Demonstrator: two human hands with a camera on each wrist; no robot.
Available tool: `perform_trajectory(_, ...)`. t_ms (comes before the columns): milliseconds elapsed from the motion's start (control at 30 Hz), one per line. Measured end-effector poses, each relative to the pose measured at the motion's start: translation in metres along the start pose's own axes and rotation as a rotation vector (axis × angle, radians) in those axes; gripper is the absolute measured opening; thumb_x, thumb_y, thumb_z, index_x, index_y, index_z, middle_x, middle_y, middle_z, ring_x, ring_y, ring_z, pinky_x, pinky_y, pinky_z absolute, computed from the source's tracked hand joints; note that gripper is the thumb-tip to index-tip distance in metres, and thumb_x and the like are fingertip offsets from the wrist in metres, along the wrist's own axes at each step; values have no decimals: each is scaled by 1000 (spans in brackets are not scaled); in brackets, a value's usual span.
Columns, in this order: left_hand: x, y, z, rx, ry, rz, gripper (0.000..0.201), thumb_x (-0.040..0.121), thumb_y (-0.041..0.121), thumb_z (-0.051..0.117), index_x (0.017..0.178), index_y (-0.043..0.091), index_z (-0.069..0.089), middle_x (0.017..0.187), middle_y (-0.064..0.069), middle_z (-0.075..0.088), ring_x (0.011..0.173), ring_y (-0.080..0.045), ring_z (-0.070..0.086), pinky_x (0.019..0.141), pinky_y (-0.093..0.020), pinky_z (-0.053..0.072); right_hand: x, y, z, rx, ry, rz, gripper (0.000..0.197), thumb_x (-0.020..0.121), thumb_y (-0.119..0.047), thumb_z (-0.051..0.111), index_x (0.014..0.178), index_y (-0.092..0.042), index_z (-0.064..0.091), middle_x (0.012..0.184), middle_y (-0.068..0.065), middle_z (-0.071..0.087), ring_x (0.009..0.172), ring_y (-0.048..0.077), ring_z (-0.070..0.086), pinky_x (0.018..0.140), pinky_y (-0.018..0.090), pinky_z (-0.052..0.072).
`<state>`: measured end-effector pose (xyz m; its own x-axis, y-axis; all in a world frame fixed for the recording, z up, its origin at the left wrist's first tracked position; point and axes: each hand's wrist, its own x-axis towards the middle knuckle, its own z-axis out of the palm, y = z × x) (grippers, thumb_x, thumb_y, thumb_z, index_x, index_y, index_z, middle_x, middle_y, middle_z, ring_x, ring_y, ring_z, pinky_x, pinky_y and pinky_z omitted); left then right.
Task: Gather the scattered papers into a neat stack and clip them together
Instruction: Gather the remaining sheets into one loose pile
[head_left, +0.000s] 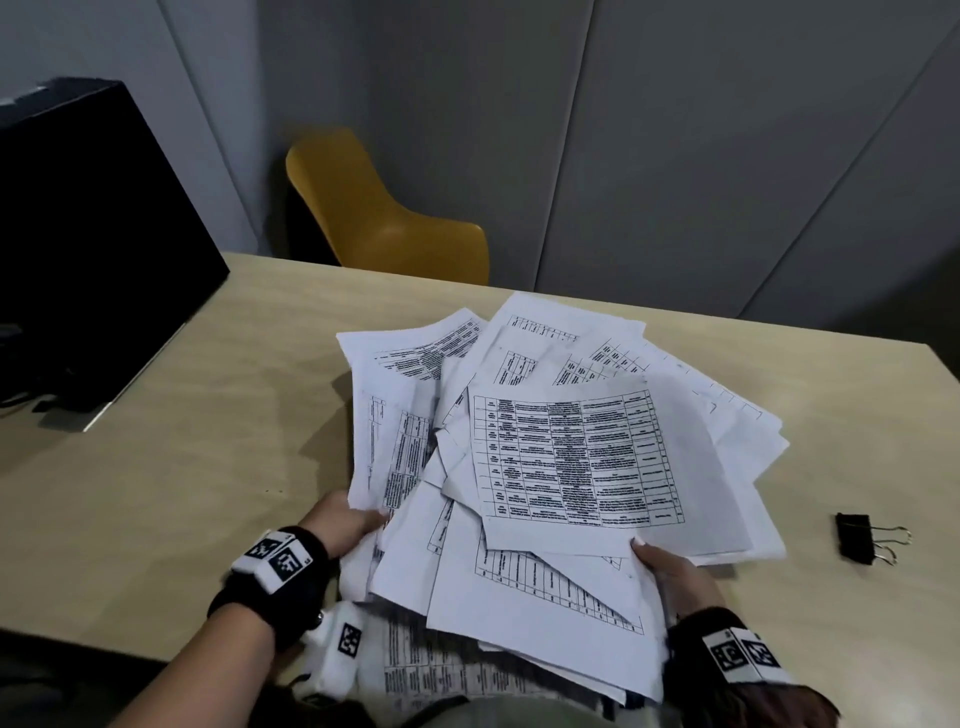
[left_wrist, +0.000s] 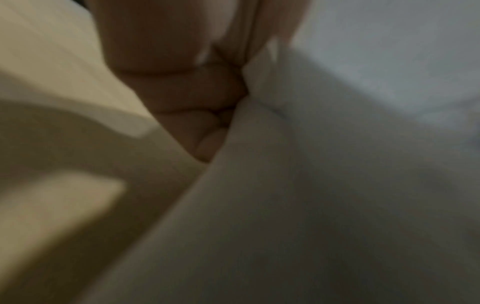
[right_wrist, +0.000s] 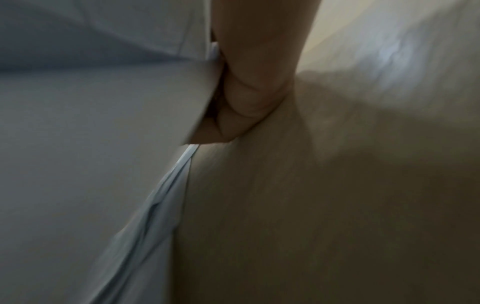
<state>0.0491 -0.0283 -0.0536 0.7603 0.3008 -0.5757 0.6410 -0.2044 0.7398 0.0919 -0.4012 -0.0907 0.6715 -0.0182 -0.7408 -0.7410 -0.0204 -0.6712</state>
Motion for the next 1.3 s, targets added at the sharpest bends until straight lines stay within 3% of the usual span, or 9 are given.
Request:
perform_trajectory(133,-1,-4,-17,29,-71,4,31,82,3,66,112,1,62,110,-15,66,102,-27,62,98,-36,45,-3,-4,5,-9,8,-13,68,49,-36,77,108,-7,60,109,21,64,105,35,62,95,51,49)
perform_trajectory(300,-7,-9,-22,-38,-111,-24,50,66,-7,70,114,-9,56,102,-19,69,77,-17,68,79,-30,45,2,-3,14,-6,186,-74,55,61,-20,78,104,10,63,101,21,69,91,35,67,86,43,52)
perform_trajectory(433,-9,-6,-32,-2,80,-12,28,88,-1,56,115,-5,59,120,-19,61,104,-29,60,99,-39,42,0,-4,23,72,207,-89,59,56,-14,79,105,14,61,98,22,70,87,35,67,81,38,53)
perform_trajectory(567,-16,3,-48,52,160,1,14,88,13,56,100,14,64,104,-10,69,94,-29,65,94,-44,48,-5,-10,28,108,254,-143,23,73,7,68,94,13,60,44,2,64,37,16,60,38,15,46)
perform_trajectory(633,-27,11,-56,57,235,37,20,88,12,54,105,15,64,101,-8,69,91,-27,64,90,-38,49,-10,-16,31,116,256,-149,14,75,12,64,88,10,58,33,-2,56,26,10,52,29,12,38)
perform_trajectory(733,-44,25,-68,121,334,98,26,90,13,53,113,12,63,105,-8,67,96,-27,62,93,-40,47,-16,-22,32,94,272,-170,12,76,14,62,80,6,55,27,-5,51,21,7,47,25,11,33)
perform_trajectory(933,-83,64,-83,316,463,231,23,91,15,53,108,7,65,99,-16,69,91,-32,63,85,-39,49,-18,-23,33,111,246,-187,30,76,17,59,105,14,55,35,0,58,29,16,56,28,17,41)
perform_trajectory(1133,-135,118,-95,539,652,539,20,90,22,53,96,12,69,72,-20,65,68,-35,60,62,-38,48,-21,-25,34,143,233,-162,16,77,15,60,78,1,53,29,-4,53,22,7,49,26,11,35)
perform_trajectory(1300,-161,148,-103,278,692,806,22,78,39,50,81,23,65,76,-12,71,71,-30,66,55,-34,46,-22,-26,34,164,260,-106,29,79,13,59,68,-5,40,24,-2,45,17,6,40,26,8,29)
